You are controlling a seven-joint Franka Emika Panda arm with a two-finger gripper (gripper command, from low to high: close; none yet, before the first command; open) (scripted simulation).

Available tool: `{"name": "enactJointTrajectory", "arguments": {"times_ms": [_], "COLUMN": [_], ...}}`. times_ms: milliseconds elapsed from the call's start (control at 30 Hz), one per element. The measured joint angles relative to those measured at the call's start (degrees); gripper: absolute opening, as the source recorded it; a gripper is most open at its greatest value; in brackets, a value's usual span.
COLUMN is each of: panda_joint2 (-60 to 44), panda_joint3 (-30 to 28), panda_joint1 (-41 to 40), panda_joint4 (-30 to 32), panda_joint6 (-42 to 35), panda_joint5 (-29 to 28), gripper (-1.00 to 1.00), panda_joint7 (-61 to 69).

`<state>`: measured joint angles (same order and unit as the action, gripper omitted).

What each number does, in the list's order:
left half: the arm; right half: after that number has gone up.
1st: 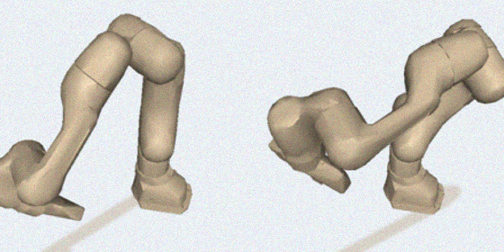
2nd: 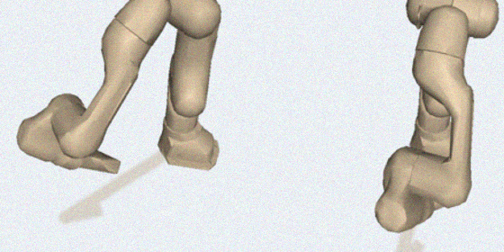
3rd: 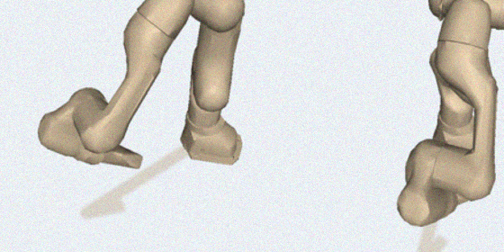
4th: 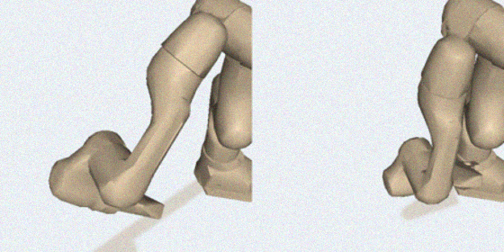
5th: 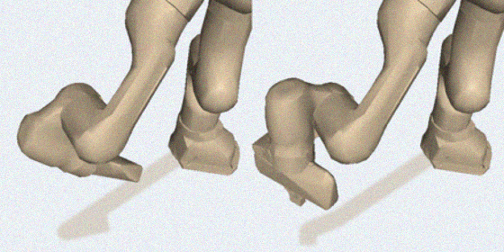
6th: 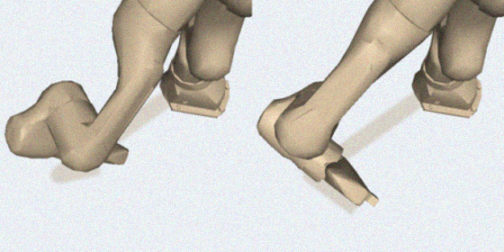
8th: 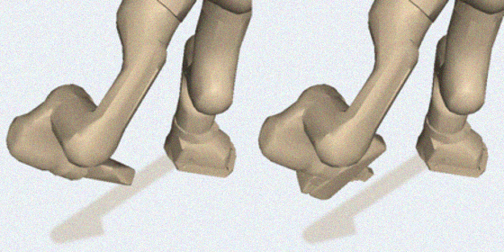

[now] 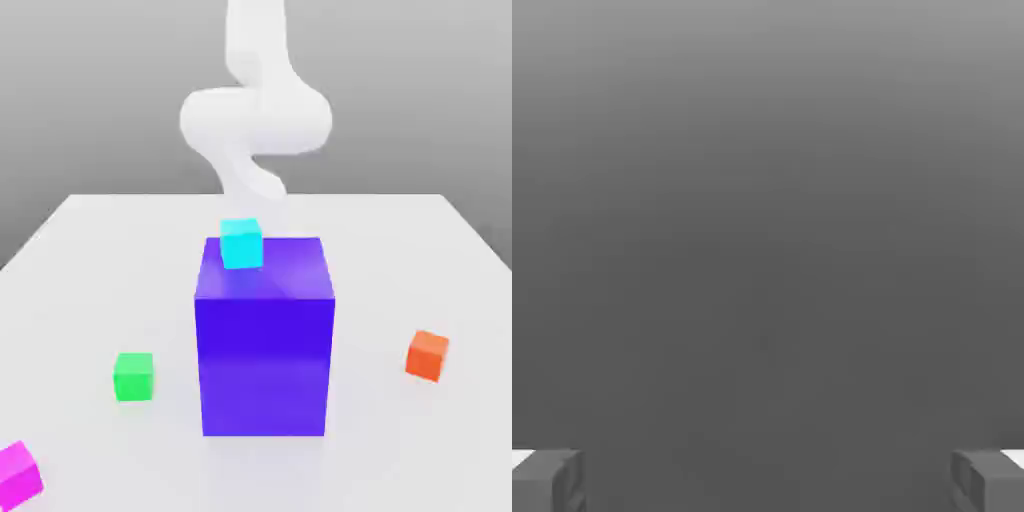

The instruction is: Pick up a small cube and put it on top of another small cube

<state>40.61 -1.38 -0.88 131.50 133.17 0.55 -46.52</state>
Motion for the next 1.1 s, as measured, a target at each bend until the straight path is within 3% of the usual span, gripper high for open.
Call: {"name": "enactJointTrajectory", "arguments": {"times_ms": [600, 967, 1100], "panda_joint2": [-37.73, -60.67, -69.00], "panda_joint3": [-10.30, -13.38, -11.77], "panda_joint1": [-7.32, -14.15, -16.62], "panda_joint4": [-2.02, -3.27, -4.72], "panda_joint6": [10.03, 16.02, 20.82], "panda_joint5": [6.43, 10.97, 13.74], "gripper": [0.00, 0.00, 0.00], "panda_joint7": [-3.10, -4.52, -3.13]}}
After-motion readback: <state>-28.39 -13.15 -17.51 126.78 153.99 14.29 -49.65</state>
